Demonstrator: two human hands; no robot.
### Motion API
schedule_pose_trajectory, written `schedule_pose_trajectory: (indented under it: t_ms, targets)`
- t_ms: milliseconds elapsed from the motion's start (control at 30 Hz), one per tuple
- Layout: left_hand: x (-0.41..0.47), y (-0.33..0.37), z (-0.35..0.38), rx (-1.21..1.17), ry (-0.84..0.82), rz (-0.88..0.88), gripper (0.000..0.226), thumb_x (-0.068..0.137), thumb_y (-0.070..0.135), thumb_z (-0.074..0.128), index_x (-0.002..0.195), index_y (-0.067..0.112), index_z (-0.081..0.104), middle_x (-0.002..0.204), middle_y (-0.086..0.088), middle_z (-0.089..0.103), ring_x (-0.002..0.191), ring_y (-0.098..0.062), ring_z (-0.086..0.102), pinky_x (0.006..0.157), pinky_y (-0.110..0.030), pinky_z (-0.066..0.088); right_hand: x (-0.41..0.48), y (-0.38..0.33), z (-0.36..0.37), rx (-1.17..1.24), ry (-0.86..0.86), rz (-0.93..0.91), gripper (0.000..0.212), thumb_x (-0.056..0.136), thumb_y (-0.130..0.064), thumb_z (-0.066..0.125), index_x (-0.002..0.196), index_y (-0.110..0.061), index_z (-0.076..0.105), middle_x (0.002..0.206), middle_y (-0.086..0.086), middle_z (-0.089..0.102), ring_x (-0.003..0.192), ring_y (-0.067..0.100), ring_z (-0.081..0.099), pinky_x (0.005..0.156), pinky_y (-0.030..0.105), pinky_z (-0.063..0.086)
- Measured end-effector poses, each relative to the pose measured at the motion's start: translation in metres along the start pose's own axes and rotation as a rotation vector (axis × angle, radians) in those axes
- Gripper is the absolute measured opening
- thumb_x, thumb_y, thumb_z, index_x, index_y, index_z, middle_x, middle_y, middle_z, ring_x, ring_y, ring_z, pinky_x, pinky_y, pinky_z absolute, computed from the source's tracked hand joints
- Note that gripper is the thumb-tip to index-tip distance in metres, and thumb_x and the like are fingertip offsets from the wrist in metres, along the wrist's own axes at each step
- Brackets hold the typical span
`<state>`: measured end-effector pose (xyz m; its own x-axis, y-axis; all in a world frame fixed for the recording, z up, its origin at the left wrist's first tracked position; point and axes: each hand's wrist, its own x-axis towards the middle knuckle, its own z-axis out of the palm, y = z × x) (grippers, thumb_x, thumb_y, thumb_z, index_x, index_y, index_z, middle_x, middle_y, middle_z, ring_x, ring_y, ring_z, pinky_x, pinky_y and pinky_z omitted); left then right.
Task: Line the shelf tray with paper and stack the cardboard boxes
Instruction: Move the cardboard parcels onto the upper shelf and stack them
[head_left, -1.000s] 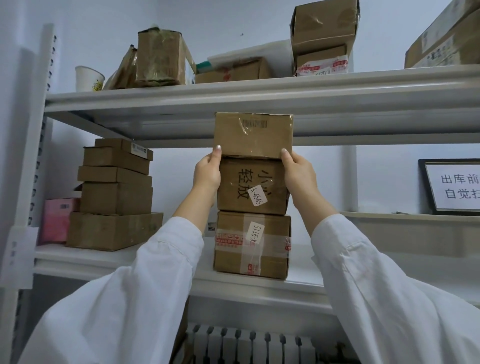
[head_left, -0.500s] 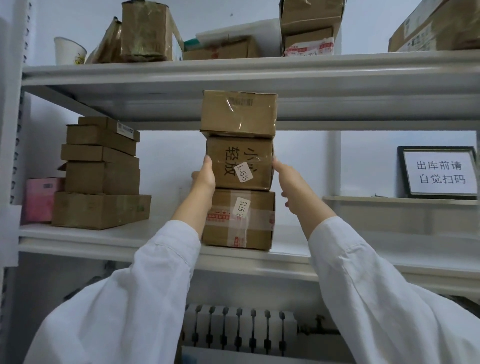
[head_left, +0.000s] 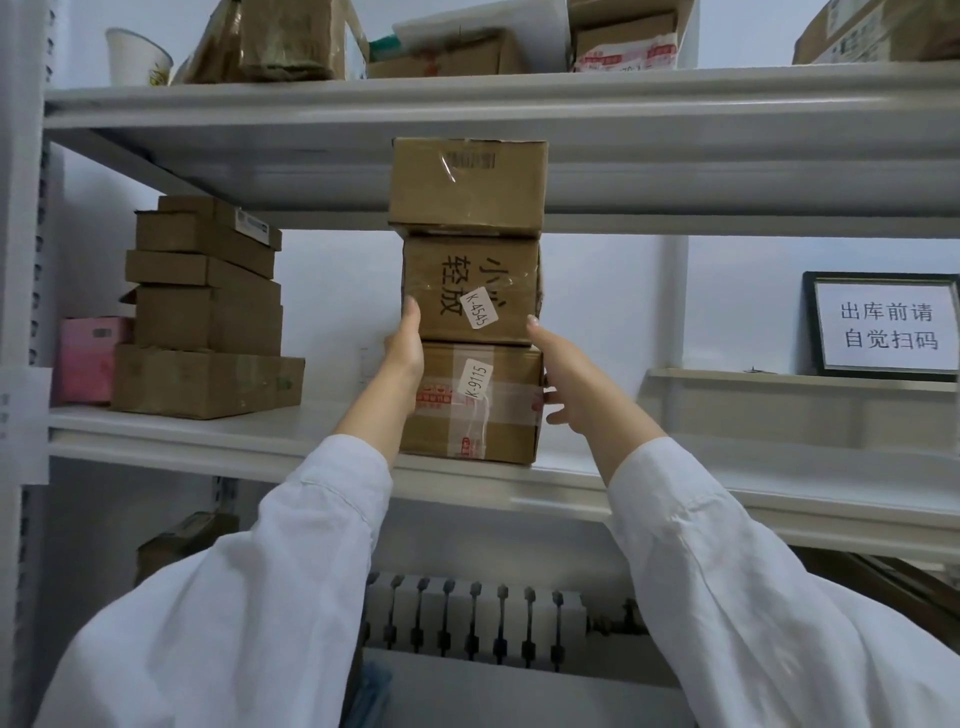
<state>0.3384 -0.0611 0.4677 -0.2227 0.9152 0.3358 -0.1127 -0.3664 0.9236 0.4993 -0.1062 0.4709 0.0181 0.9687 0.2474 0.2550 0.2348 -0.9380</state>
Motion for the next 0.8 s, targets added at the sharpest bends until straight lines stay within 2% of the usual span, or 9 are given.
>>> schedule_pose_trajectory:
  t_ms: [100,167,233,267,400,500,633,700,800]
  targets:
    - [0.013,-0.017,-0.006,-0.044,0.027,0.011,0.121,0.037,0.093,0.034,0.14,0.031,0.037,0.143,-0.004,0.044,0.129,-0.031,0.043,0.106,-0.053,0.034,-0.003,0.006,0.0,0.023,-0.008,-0.011,0.073,0.091,-0.064,0.035,0.148,-0.019,0.029,0.152,0.01,0.032,0.136,0.032,0.036,0.113,0.05,0.027]
    - [-0.01,-0.015,-0.002,-0.051,0.061,0.029,0.106,0.056,0.089,0.036,0.141,0.026,0.034,0.144,-0.004,0.042,0.131,-0.03,0.04,0.107,-0.05,0.033,-0.006,0.011,-0.003,0.057,-0.024,-0.027,0.071,0.092,-0.062,0.036,0.148,-0.019,0.029,0.153,0.009,0.031,0.138,0.031,0.034,0.114,0.048,0.026]
    - [-0.023,-0.017,0.003,-0.041,0.141,0.075,0.075,0.086,0.066,0.037,0.143,0.018,0.027,0.146,-0.007,0.037,0.132,-0.029,0.037,0.108,-0.046,0.033,-0.009,0.016,-0.008,0.07,-0.028,-0.041,0.068,0.093,-0.06,0.036,0.148,-0.02,0.028,0.154,0.009,0.028,0.14,0.031,0.03,0.114,0.046,0.026]
    - [-0.023,-0.02,0.006,-0.015,0.206,0.09,0.067,0.091,0.056,0.039,0.143,0.016,0.025,0.146,-0.008,0.035,0.132,-0.03,0.036,0.107,-0.046,0.034,-0.011,0.017,-0.011,0.07,-0.024,-0.04,0.067,0.094,-0.059,0.036,0.148,-0.02,0.027,0.154,0.009,0.027,0.14,0.032,0.028,0.115,0.046,0.026]
    - [-0.041,-0.019,0.022,0.083,0.437,0.139,0.058,0.09,0.037,0.052,0.139,0.016,0.03,0.145,-0.008,0.036,0.132,-0.029,0.032,0.106,-0.048,0.035,-0.017,0.024,-0.022,0.082,-0.001,-0.028,0.065,0.095,-0.056,0.038,0.147,-0.018,0.03,0.152,0.009,0.032,0.137,0.032,0.034,0.112,0.045,0.03]
    - [-0.059,-0.021,0.036,0.029,0.533,0.256,0.044,0.087,0.027,0.052,0.128,0.016,0.041,0.135,-0.006,0.045,0.125,-0.025,0.037,0.1,-0.043,0.04,-0.026,0.031,-0.03,0.109,0.008,-0.077,0.051,0.096,-0.049,0.041,0.134,-0.015,0.047,0.135,0.007,0.051,0.114,0.024,0.052,0.097,0.038,0.04]
    - [-0.092,-0.035,0.057,-0.159,0.431,0.386,0.011,0.09,0.016,0.045,0.098,0.018,0.052,0.097,-0.003,0.059,0.087,-0.015,0.056,0.073,-0.026,0.047,-0.038,0.052,-0.042,0.147,0.042,-0.18,0.028,0.096,-0.034,0.049,0.108,-0.013,0.062,0.101,0.005,0.066,0.088,0.02,0.061,0.079,0.032,0.046]
    - [-0.107,-0.046,0.069,-0.223,0.343,0.374,0.012,0.092,0.01,0.044,0.088,0.016,0.055,0.08,0.0,0.059,0.072,-0.011,0.054,0.064,-0.02,0.045,-0.047,0.067,-0.051,0.151,0.044,-0.216,0.02,0.096,-0.028,0.05,0.101,-0.013,0.063,0.092,0.006,0.066,0.079,0.02,0.061,0.07,0.028,0.044]
    - [-0.129,-0.072,0.092,-0.264,0.273,0.324,0.023,0.091,0.007,0.045,0.073,0.017,0.055,0.067,0.001,0.055,0.063,-0.01,0.051,0.056,-0.017,0.041,-0.059,0.092,-0.067,0.134,0.015,-0.225,0.016,0.096,-0.023,0.05,0.098,-0.013,0.063,0.083,0.004,0.066,0.071,0.018,0.06,0.066,0.026,0.042]
